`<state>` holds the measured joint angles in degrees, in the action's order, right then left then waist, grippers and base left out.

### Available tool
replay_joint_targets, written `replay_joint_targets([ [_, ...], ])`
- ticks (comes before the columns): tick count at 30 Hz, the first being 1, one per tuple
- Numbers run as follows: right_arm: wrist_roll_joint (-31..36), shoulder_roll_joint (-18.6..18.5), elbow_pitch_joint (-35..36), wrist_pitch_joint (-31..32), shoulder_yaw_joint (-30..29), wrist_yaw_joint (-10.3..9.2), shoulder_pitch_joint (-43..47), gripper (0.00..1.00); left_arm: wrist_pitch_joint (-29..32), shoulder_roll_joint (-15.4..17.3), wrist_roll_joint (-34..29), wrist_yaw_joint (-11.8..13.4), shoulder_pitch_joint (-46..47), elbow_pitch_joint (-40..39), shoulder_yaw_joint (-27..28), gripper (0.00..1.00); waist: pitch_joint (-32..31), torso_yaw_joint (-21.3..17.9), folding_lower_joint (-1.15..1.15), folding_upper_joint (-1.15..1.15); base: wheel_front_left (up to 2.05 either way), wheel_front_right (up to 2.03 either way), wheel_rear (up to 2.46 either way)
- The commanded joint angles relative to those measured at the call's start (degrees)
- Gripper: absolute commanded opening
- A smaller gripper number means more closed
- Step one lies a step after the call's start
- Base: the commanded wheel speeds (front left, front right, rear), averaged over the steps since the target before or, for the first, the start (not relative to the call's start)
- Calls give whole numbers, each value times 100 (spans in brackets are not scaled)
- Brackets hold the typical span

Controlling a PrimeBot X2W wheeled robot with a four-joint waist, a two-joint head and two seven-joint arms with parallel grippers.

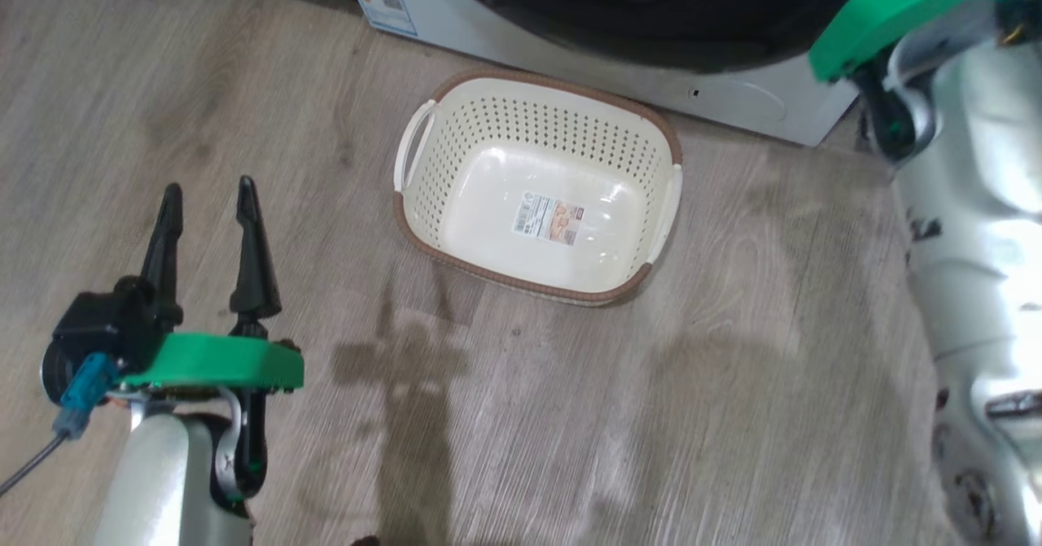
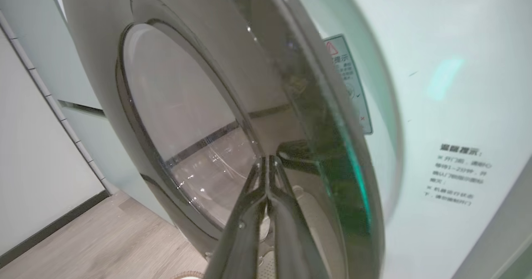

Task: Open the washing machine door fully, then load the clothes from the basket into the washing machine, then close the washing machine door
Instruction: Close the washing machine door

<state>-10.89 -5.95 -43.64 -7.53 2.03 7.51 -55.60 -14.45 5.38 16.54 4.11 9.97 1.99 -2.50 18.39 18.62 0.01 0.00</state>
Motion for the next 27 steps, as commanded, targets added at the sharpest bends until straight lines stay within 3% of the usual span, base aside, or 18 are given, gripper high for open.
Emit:
replay_joint_targets([
  [1, 64, 30, 81, -78, 5, -2, -351, 0, -54, 53, -50, -42, 195, -193, 238, 100, 61, 32, -1, 0, 0, 0, 0],
  [15, 512, -307, -1284, -426, -389, -2, -1569, 0, -54, -121, -147, -208, 378, -114, 318, 100, 281, 146, -1, 0, 0, 0, 0],
  [20, 612, -210, -1567, -554, -412, -2, -1668, 0, -54, -151, -210, -240, 390, -78, 361, 100, 243, 120, -1, 0, 0, 0, 0],
  [27, 383, 79, -1631, -698, 4, -2, -1210, 0, -54, -153, -327, -263, 281, -14, 435, 100, -6, -88, -1, 0, 0, 0, 0],
])
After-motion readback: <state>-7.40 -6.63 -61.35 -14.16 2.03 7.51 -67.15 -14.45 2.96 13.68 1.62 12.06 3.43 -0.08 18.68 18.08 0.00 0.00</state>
